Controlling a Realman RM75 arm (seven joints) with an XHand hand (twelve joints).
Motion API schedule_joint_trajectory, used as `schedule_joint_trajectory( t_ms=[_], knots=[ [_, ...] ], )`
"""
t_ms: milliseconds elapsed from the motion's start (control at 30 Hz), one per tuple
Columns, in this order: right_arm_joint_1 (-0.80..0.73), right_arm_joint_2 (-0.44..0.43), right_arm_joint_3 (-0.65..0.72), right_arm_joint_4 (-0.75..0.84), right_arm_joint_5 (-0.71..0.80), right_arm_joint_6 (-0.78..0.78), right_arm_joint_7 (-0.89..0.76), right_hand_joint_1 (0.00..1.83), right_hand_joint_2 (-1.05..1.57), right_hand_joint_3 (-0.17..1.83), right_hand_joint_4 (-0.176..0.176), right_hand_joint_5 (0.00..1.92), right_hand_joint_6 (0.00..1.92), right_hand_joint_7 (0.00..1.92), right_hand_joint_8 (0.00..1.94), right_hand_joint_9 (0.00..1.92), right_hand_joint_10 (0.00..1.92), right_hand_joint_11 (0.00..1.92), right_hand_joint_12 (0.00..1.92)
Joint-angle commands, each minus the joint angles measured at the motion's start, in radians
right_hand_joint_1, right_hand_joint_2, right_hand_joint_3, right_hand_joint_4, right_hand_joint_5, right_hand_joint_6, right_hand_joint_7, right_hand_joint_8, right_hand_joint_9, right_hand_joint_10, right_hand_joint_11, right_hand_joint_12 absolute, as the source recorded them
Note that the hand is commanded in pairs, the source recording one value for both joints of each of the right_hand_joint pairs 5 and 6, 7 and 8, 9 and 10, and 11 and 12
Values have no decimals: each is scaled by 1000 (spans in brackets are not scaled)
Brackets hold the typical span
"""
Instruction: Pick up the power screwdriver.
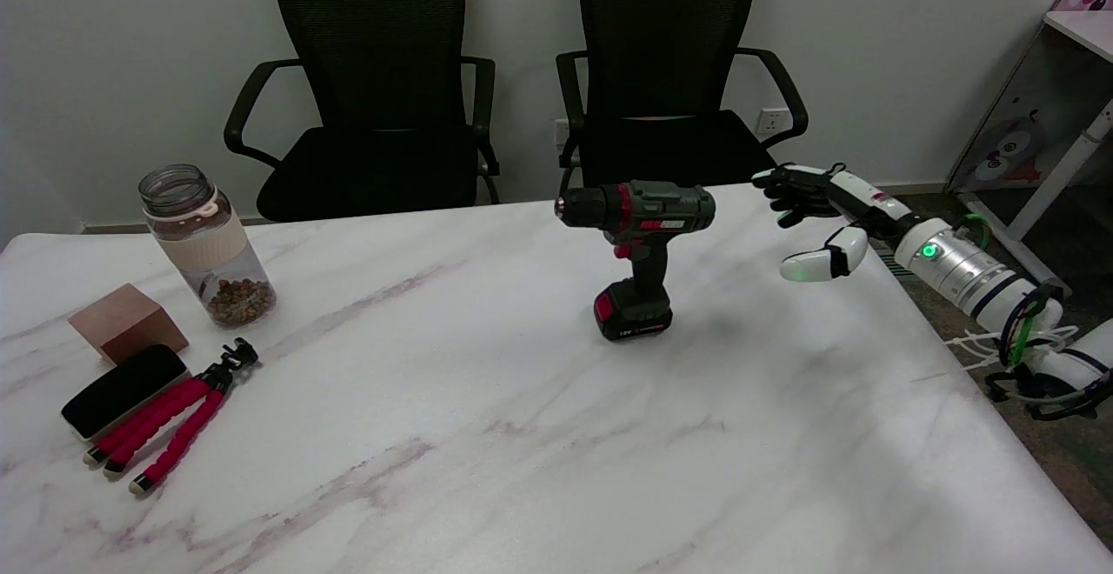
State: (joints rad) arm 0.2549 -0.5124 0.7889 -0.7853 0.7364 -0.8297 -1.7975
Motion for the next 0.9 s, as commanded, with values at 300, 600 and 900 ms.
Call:
schedule_joint_trajectory(
  t_ms=[300,600,900],
  knots=[
    [-5,-124,-25,-11,20,-28,24,856,-307,946,157,456,456,456,456,468,468,627,627],
    [-5,-188,-27,-8,52,-70,24,853,-290,940,159,475,475,475,475,470,470,631,631],
    [-8,-259,-20,4,89,-111,24,851,-276,931,160,489,489,489,489,470,470,630,630]
  ],
)
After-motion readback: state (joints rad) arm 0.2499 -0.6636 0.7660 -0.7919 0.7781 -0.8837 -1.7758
